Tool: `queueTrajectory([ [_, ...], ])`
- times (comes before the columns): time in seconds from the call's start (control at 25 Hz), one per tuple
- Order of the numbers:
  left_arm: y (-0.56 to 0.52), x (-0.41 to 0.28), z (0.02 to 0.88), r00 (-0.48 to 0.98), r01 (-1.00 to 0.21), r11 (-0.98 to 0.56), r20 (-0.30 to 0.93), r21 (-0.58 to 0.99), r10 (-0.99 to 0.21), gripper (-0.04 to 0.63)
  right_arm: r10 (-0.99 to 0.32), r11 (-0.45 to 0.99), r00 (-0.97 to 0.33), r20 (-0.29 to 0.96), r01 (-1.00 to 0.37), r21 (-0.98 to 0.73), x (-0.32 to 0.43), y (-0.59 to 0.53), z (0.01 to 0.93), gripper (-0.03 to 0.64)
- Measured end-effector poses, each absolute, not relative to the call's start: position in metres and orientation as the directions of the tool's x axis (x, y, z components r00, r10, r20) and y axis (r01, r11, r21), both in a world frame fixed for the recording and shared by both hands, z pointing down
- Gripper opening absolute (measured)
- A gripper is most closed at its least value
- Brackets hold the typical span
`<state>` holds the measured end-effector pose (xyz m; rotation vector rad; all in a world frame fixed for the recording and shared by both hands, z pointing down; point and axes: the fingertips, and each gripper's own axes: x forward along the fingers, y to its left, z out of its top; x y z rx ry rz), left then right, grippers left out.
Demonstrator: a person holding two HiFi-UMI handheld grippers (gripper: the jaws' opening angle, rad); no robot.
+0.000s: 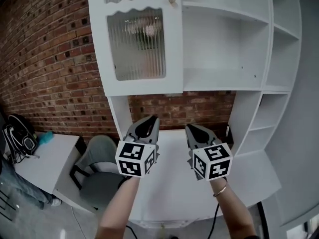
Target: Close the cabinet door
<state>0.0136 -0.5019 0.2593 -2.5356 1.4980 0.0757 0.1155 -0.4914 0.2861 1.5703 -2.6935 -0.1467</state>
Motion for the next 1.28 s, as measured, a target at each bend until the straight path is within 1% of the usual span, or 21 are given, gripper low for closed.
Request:
queueTrajectory([
  [0.32,-0.471,0.003,0.332,0.489,-0.867,-0.477,-0.068,-0.139,-0.869,0.031,-0.886,0.463,-0.463,-0.001,-0.886,0.02,0.135,-0.462,0.336,0.0],
  [0.52,-0.456,-0.007,0.366,0.486,-0.87,-0.481,-0.028,-0.11,-0.873,0.02,-0.895,0.446,-0.446,0.021,-0.895,-0.023,0.146,-0.447,0.357,0.0],
  [0.76,-0.434,-0.015,0.411,0.482,-0.873,-0.483,0.039,-0.067,-0.875,0.012,-0.889,0.437,-0.446,0.102,-0.894,-0.095,0.14,-0.425,0.411,0.0],
  [0.96,-0.418,-0.025,0.441,0.463,-0.886,-0.464,0.061,0.011,-0.884,0.009,-0.883,0.423,-0.44,0.161,-0.897,-0.13,0.139,-0.413,0.446,0.0],
  [1.28,-0.4,-0.043,0.47,0.441,-0.897,-0.436,0.111,0.073,-0.891,0.009,-0.872,0.438,-0.463,0.16,-0.883,-0.171,0.132,-0.397,0.465,0.0],
])
